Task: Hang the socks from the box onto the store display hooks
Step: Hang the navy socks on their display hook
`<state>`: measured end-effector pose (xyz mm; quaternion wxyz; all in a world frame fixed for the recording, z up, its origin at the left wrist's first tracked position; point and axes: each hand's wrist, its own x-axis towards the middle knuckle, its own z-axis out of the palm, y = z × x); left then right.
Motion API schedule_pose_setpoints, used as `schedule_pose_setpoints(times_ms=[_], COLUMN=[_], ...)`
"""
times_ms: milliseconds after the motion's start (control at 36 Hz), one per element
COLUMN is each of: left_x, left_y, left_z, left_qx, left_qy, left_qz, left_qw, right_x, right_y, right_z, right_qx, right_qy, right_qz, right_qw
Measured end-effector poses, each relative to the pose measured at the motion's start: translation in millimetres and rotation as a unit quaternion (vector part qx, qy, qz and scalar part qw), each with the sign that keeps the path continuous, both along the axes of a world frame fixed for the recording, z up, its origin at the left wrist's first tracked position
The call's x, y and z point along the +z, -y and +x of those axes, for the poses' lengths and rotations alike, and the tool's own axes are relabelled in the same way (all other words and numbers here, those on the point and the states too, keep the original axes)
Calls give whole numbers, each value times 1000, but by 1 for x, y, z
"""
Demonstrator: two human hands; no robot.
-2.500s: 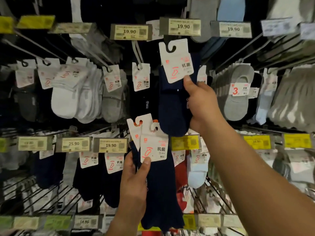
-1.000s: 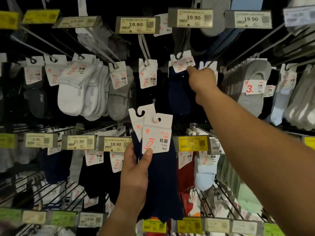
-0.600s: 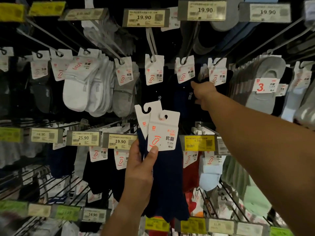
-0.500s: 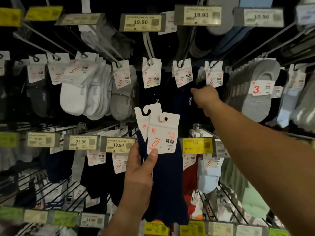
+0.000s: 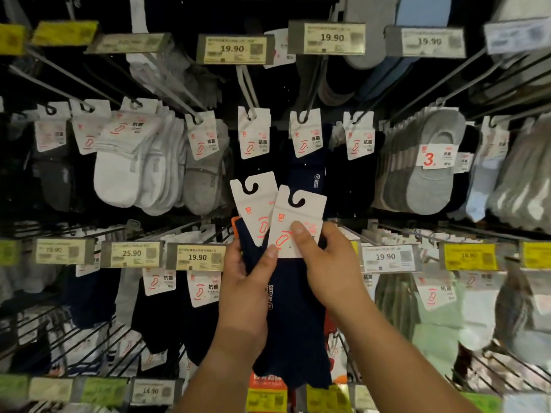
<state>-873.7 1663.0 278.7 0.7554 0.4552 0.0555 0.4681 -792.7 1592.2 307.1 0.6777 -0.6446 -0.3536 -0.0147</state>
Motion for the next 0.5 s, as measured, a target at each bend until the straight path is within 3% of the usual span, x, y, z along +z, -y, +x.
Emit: schedule_pose_setpoints(times_ms=[278,500], left_x=[-4,-5], left_y=[-12,-16], left_z=[1,0], left_qx=[74,94], left_qy=[-64,-54], left_qz=[-6,3], left_qw=[995,994], right_x=[19,44], right_y=[7,17], right_z=[24,33], right_qx=[43,69], right_qy=[-108,-36], right_qz=[19,14], right_qw=[993,997])
